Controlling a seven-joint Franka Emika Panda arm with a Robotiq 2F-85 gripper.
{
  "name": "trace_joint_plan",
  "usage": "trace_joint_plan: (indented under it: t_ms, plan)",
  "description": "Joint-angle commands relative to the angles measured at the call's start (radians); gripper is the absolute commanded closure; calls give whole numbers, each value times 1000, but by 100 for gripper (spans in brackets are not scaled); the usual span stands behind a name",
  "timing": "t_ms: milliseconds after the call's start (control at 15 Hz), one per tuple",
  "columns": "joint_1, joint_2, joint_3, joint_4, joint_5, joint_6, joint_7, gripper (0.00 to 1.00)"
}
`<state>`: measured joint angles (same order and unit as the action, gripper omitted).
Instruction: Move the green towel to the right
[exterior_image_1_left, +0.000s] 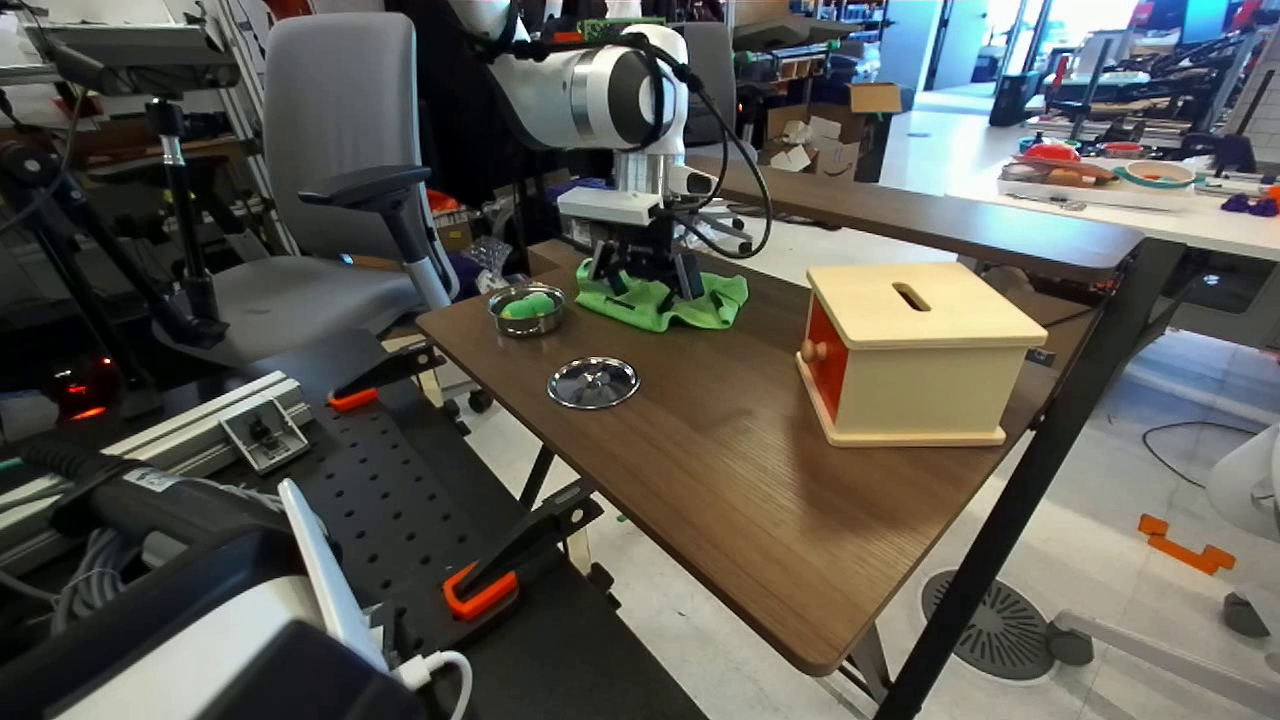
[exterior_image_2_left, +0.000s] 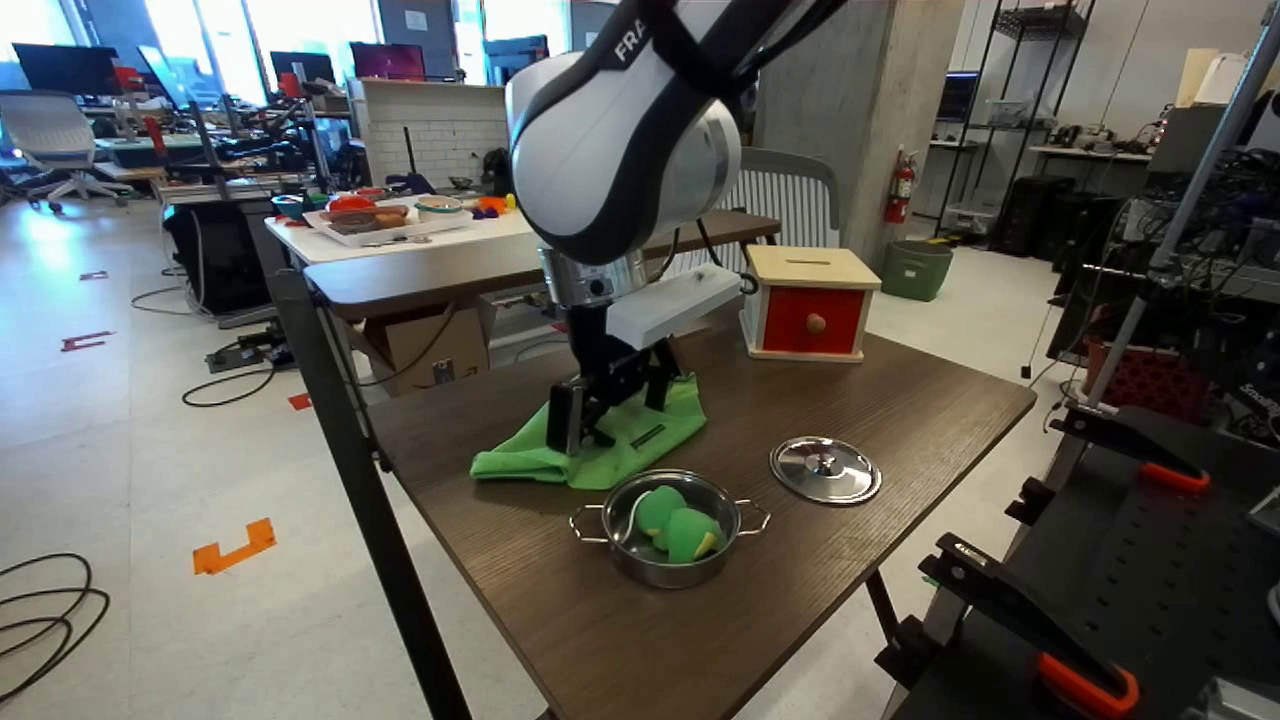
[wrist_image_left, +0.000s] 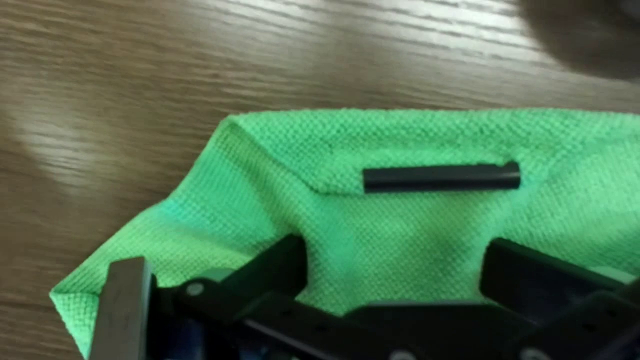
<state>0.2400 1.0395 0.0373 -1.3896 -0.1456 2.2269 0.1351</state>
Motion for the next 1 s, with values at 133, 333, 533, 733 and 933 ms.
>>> trace_joint_plan:
  t_ms: [133, 333, 533, 733, 933]
  plan:
    - [-71, -68, -25, -160, 11, 36, -26, 0]
    - [-112, -97, -34, -221, 15, 39, -28, 0]
    - [-137, -127, -46, -271, 13, 35, -26, 0]
    - [-151, -143, -52, -289, 11, 34, -23, 0]
    - [-158, -163, -57, -288, 12, 36, -20, 0]
